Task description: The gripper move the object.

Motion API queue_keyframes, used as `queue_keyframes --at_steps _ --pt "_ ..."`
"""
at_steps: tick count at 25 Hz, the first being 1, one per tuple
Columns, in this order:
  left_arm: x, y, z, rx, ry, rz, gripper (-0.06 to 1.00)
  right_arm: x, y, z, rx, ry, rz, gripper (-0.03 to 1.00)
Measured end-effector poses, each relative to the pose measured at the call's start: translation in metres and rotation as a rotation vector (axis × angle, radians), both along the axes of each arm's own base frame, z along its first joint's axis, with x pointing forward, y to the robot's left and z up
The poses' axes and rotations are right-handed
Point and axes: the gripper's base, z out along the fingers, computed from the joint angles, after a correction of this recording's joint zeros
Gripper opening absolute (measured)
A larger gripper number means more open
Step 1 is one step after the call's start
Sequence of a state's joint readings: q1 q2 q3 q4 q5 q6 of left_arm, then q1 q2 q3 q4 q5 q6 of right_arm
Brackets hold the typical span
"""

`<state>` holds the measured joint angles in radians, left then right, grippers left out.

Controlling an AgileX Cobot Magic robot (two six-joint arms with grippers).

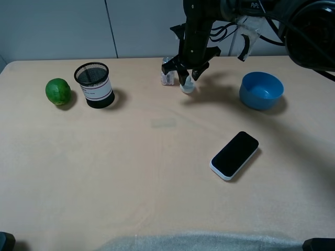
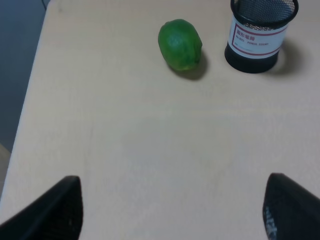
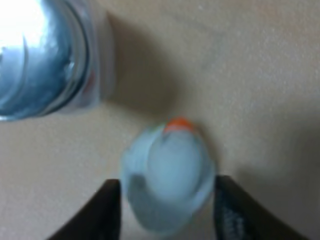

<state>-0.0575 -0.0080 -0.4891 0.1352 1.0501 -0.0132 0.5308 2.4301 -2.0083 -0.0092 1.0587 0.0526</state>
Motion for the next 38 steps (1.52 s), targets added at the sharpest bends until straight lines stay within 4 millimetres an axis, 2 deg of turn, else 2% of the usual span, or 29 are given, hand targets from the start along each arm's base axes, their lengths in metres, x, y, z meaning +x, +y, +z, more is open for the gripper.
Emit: queue_keyframes --at_steps 5,9,19,27,30,38 --pt "0.000 0.000 0.000 0.000 0.000 0.000 0.80 0.000 0.003 0.000 0.033 -0.002 -0.010 0.57" --pt "0.000 0.000 0.000 0.000 0.000 0.000 0.80 0.000 0.003 0.000 0.034 -0.003 -0.010 0.67" --pt "0.000 0.000 0.000 0.000 0.000 0.000 0.80 0.003 0.003 0.001 0.038 -0.028 -0.013 0.69" --pt "0.000 0.000 0.000 0.000 0.000 0.000 0.80 -0.002 0.002 0.003 0.025 0.019 -0.020 0.69" --pt "0.000 0.000 0.000 0.000 0.000 0.000 0.80 -0.003 0.001 0.020 0.042 0.000 -0.027 0.69" --pt "0.000 0.000 0.000 0.000 0.000 0.000 0.80 -0.016 -0.010 0.107 0.115 -0.113 -0.043 0.69"
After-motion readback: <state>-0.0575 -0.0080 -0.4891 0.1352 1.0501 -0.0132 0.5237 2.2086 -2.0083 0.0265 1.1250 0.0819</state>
